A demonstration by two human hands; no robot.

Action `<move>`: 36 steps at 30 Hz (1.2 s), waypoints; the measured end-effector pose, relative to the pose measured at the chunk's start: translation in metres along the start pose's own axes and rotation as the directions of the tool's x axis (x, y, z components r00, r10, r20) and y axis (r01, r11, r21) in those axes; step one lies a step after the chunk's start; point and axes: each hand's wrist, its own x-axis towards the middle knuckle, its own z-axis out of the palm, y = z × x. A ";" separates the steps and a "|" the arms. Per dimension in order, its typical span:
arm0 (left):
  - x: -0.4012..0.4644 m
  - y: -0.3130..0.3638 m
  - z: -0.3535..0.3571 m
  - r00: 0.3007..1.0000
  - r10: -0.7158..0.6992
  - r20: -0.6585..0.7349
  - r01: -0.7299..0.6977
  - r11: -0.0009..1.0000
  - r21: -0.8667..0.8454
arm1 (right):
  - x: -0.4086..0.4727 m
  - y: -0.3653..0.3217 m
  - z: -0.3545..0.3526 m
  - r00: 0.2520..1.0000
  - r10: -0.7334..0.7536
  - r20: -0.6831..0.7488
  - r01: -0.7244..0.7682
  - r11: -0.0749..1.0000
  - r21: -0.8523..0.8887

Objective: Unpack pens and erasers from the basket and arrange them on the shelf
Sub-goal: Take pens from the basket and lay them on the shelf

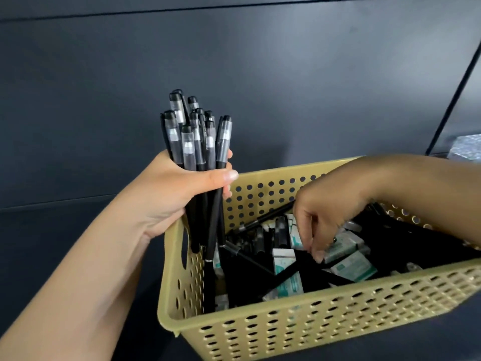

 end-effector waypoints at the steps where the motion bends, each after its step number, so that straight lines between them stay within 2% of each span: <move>1: 0.000 0.000 0.000 1.000 -0.003 0.016 0.003 1.000 0.001 | -0.001 0.001 -0.002 1.000 -0.011 -0.022 0.012 1.000 0.027; 3: 0.001 0.000 0.000 1.000 -0.008 0.020 0.008 1.000 -0.004 | -0.007 0.001 -0.007 0.993 -0.044 -0.110 0.056 0.993 0.100; 7: 0.001 0.002 0.001 1.000 -0.022 0.016 0.024 0.993 -0.116 | -0.022 0.004 -0.020 0.945 -0.037 -0.325 0.168 0.907 0.385; 10: 0.002 0.001 -0.001 0.994 -0.043 0.098 0.055 0.992 -0.118 | -0.030 0.001 -0.025 0.851 -0.050 -0.524 0.310 0.851 0.423; 13: 0.003 0.000 -0.003 0.988 -0.037 0.150 0.052 0.994 -0.095 | -0.031 -0.008 -0.027 0.757 -0.066 -0.650 0.508 0.685 0.522; 16: 0.004 -0.001 -0.008 0.982 -0.036 0.186 0.056 0.993 -0.103 | -0.026 -0.022 -0.029 0.727 -0.085 -0.681 0.601 0.557 0.572; 19: 0.001 0.001 -0.010 0.962 -0.010 0.271 0.050 0.989 -0.141 | -0.021 -0.034 -0.033 0.705 -0.071 -0.705 0.624 0.536 0.569; 23: 0.000 0.002 -0.011 0.973 -0.017 0.229 0.061 0.981 -0.185 | -0.018 -0.040 -0.035 0.703 -0.025 -0.711 0.627 0.494 0.602; 26: 0.002 0.000 -0.012 0.983 -0.009 0.181 0.038 0.986 -0.160 | -0.017 -0.042 -0.032 0.725 -0.013 -0.689 0.600 0.502 0.623; 30: 0.004 -0.001 -0.011 0.986 0.022 0.168 0.001 0.991 -0.132 | -0.022 -0.049 -0.029 0.709 0.036 -0.704 0.587 0.524 0.617; 33: 0.001 0.007 -0.008 0.990 0.042 0.132 -0.028 0.994 -0.105 | -0.034 -0.057 -0.029 0.655 0.058 -0.753 0.611 0.547 0.573; 36: -0.006 0.033 0.002 0.967 0.110 0.229 -0.116 0.993 0.017 | -0.049 -0.066 -0.029 0.570 0.023 -0.822 0.661 0.581 0.475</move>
